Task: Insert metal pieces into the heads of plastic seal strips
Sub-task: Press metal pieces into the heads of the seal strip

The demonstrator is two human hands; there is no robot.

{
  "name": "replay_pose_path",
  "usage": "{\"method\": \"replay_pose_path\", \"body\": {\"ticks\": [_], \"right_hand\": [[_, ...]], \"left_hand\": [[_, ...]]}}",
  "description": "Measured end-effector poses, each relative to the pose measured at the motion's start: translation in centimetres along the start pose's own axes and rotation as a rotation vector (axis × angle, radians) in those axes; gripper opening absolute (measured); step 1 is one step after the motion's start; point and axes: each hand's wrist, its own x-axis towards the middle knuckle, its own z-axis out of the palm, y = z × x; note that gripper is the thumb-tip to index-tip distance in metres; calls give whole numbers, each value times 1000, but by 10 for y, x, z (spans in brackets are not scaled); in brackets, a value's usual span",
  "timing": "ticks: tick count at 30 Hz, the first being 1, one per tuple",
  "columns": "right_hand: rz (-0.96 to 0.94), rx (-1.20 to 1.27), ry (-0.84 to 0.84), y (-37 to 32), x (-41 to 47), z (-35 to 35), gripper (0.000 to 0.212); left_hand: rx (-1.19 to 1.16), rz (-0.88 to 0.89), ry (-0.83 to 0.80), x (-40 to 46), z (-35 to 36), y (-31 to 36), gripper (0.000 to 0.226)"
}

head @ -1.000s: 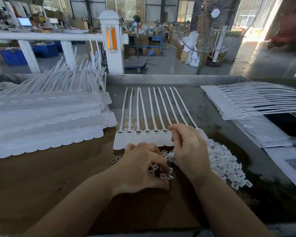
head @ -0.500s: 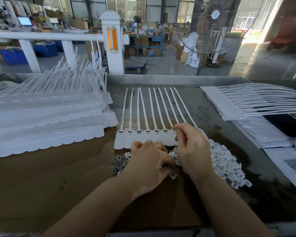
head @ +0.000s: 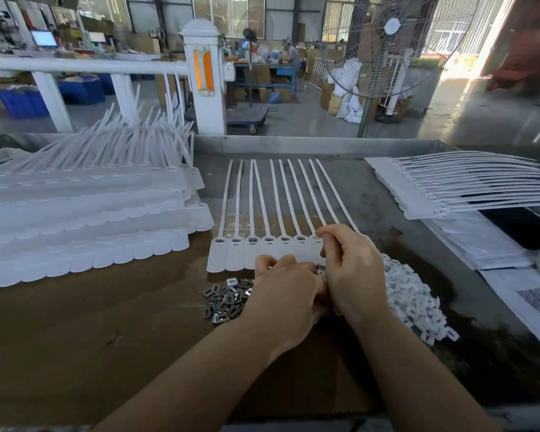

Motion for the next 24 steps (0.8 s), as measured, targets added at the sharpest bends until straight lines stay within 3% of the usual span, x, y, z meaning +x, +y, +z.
{"method": "replay_pose_path", "body": {"ticks": [11, 24], "right_hand": [[26, 3, -32, 0, -1, -1, 28], [-8, -21, -35, 2, -1, 0, 26]], "left_hand": [[-102, -122, -19, -8, -9, -17, 15], [-42, -167, 23, -10, -15, -33, 15]]}}
